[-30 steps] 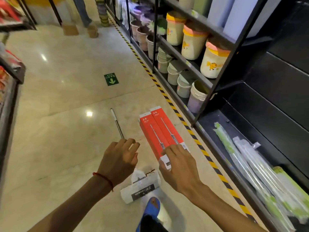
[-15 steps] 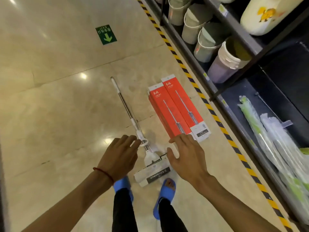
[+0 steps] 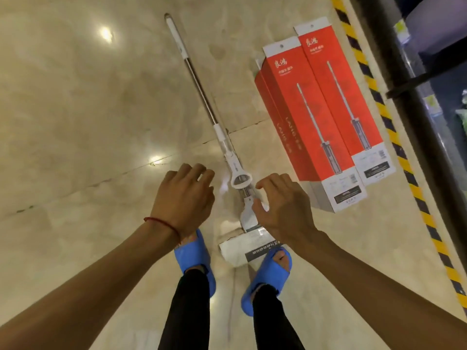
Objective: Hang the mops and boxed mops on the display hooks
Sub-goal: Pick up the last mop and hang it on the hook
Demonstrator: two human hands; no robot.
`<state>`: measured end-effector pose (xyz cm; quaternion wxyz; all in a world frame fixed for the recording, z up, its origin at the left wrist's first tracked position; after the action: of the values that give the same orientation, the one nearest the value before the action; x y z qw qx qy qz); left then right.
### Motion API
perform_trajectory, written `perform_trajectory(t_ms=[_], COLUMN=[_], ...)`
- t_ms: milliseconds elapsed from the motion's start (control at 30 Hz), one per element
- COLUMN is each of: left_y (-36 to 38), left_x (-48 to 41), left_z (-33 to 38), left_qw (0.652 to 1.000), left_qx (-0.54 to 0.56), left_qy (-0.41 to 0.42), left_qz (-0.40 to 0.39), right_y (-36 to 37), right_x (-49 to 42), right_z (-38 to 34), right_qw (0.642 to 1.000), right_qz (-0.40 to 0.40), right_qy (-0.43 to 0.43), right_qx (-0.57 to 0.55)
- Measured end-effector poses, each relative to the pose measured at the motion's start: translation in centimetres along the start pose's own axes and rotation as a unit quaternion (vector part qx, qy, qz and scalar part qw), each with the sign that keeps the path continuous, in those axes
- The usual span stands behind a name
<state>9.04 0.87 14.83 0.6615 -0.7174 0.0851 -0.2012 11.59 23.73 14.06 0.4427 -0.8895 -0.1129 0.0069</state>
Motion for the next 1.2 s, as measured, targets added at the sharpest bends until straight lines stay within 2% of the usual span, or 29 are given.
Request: perform_trajectory(t_ms=[133,233,467,567,767,933,1000,1067,1133,1200], left_y=[9.8,16.6,28.4,31.0,33.5,32.4,31.3,29.5,27.7,25.9], left_x=[-2.0,-3.6,-8.5,-9.9,-9.8,-9.4,-9.4,-9.7,-10.8,-12.9], left_z=[0.1,0.3,-0.5,-0.8,-0.8,-0.1,0.2,0.3,0.4,0.4], left_qw=[0.999,0.999,0.998,0.998,0.995,0.984,0.968,0.933,0.871,0.795], left_qx=[0.006,0.010,-0.013,-0.011,0.002,0.085,0.165,0.271,0.403,0.516], left_qy=[-0.030,-0.038,-0.044,-0.043,-0.062,-0.103,-0.138,-0.187,-0.245,-0.288], left_qz=[-0.009,-0.014,-0.037,-0.043,-0.079,-0.116,-0.132,-0.143,-0.139,-0.135], right_y=[8.0,13.2,24.0,27.0,28.1,26.9,25.8,24.0,21.9,20.3], right_x=[-2.5,-5.0,-12.9,-15.6,-16.5,-16.1,-15.3,-14.6,-14.2,-14.0], right_z=[6.2,10.7,19.5,22.1,23.9,22.7,22.0,20.9,19.8,19.0], right_qw=[0.998,0.988,0.966,0.952,0.878,0.868,0.865,0.866,0.869,0.858], right_qz=[-0.053,-0.103,-0.140,-0.141,-0.184,-0.183,-0.187,-0.199,-0.217,-0.238], right_qy=[0.034,0.110,0.188,0.232,0.303,0.315,0.316,0.301,0.272,0.264], right_qx=[-0.016,-0.037,-0.104,-0.144,-0.321,-0.338,-0.342,-0.348,-0.352,-0.370])
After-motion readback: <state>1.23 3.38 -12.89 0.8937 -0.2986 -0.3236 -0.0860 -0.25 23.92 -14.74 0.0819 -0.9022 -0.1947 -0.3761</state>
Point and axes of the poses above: each hand's wrist, its own x-axis away from the middle knuckle, its own y-axis out of the palm, z = x × y, the point moved 1 cm from there along -x, towards the middle knuckle, and after that the axes turned 15 degrees about -x, right-handed, at the moved point
